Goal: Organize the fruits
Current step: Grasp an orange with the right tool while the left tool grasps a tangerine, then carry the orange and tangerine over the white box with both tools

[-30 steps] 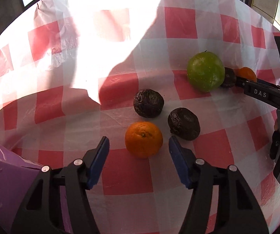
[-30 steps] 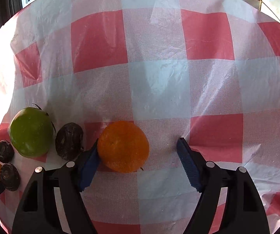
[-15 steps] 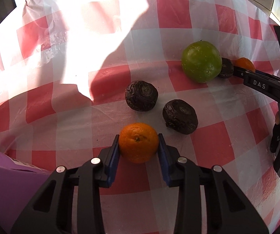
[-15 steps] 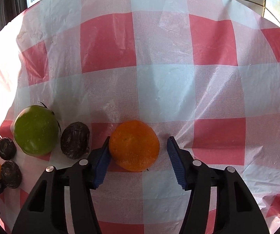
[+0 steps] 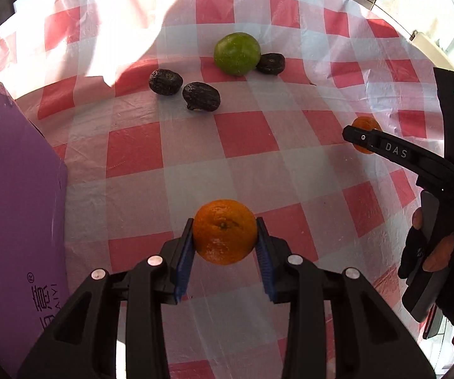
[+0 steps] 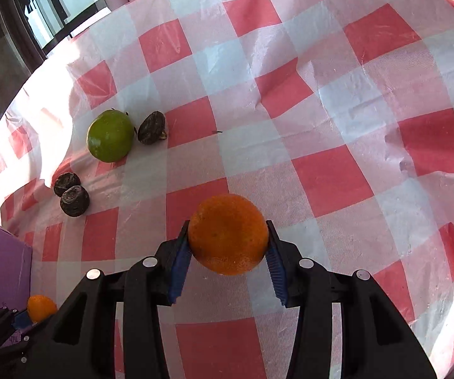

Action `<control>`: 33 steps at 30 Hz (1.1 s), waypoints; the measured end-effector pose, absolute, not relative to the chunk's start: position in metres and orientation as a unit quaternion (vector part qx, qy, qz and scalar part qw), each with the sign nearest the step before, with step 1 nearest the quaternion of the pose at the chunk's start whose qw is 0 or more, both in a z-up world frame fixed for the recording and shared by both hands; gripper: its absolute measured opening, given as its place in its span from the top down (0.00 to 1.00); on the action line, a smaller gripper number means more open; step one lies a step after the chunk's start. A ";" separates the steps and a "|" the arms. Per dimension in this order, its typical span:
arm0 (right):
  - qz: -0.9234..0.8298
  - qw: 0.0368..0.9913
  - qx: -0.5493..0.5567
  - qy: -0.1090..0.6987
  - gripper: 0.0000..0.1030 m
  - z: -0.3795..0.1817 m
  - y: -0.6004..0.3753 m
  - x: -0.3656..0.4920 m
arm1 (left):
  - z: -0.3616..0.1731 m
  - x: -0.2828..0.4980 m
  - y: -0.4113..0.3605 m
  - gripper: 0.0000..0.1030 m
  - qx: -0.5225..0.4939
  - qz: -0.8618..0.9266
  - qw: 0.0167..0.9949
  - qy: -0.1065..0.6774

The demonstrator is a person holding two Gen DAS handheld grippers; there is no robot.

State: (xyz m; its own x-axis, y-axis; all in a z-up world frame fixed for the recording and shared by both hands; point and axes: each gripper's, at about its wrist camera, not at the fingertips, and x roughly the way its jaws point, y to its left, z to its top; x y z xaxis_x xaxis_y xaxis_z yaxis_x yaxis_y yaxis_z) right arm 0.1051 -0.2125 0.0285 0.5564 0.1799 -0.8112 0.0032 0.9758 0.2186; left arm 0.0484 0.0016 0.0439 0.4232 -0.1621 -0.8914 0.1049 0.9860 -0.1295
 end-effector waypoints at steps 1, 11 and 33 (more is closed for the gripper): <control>0.049 0.875 0.096 0.472 0.58 0.029 -0.213 0.094 | 0.047 0.040 -0.003 0.65 -0.022 -0.092 0.843 0.530; 0.024 0.868 0.114 0.483 0.58 0.054 -0.203 0.014 | 0.110 -0.012 -0.009 0.65 0.013 -0.196 0.867 0.457; 0.104 0.911 0.106 0.384 0.58 0.175 -0.032 -0.066 | 0.173 -0.072 0.209 0.65 -0.027 -0.098 0.914 0.392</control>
